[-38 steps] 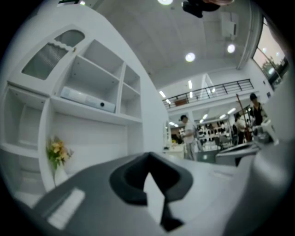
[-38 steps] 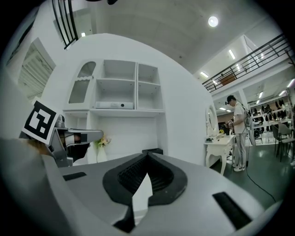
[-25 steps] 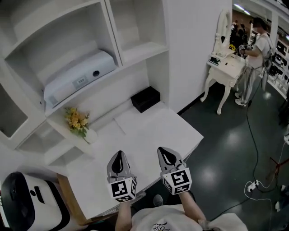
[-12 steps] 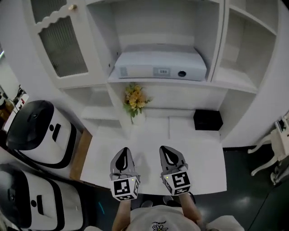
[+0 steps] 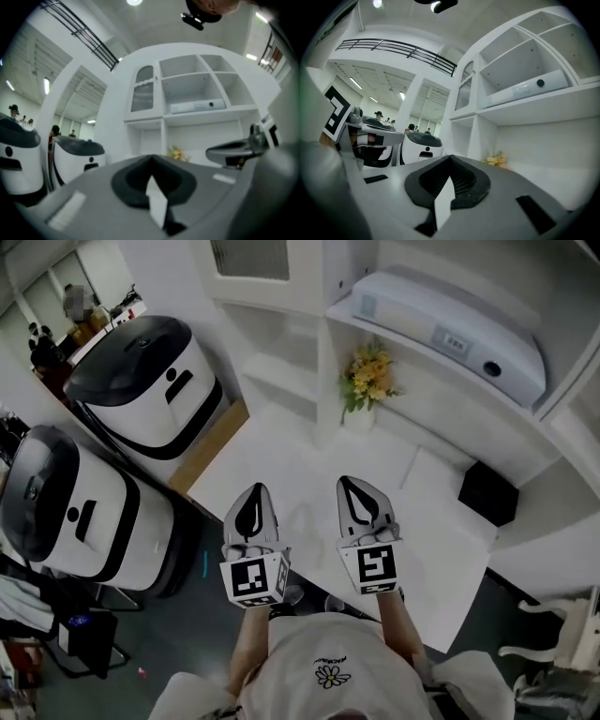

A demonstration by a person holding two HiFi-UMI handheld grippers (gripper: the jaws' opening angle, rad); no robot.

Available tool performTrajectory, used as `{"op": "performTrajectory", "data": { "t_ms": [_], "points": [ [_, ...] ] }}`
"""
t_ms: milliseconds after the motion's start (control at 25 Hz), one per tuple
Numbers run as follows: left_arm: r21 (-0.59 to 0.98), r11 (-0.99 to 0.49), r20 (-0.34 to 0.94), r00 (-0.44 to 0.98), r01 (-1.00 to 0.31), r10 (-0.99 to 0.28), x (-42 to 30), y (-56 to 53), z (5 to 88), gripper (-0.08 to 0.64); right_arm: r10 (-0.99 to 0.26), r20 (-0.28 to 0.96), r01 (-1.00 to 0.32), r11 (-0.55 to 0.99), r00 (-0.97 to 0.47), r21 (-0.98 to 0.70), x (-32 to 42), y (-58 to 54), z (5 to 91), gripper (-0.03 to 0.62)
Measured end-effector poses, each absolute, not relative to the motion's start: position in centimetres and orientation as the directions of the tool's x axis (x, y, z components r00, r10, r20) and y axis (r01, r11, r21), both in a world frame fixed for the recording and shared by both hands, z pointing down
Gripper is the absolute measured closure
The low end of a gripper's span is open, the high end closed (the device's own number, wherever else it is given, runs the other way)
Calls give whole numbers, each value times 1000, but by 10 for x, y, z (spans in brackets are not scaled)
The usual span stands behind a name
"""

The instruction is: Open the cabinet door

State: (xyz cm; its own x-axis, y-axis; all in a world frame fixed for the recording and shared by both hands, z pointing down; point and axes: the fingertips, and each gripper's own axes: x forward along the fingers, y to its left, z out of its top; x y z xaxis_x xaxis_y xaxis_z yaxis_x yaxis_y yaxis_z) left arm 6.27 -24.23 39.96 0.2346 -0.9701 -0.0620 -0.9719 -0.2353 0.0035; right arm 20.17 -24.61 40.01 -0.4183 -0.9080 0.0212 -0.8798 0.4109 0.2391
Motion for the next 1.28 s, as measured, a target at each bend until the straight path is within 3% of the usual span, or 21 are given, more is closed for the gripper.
{"op": "performTrajectory", "data": {
  "t_ms": [440,1280],
  "points": [
    [-22,-150,-49,151,-988,-987,31,-216,403,554,-868,35,-835,486,-495,259,163,-234,411,592],
    [-20,-162,-68,163,-987,-984,8,-216,397,554,-873,47,-847,482,-485,224,142,-229,419,592]
  ]
}}
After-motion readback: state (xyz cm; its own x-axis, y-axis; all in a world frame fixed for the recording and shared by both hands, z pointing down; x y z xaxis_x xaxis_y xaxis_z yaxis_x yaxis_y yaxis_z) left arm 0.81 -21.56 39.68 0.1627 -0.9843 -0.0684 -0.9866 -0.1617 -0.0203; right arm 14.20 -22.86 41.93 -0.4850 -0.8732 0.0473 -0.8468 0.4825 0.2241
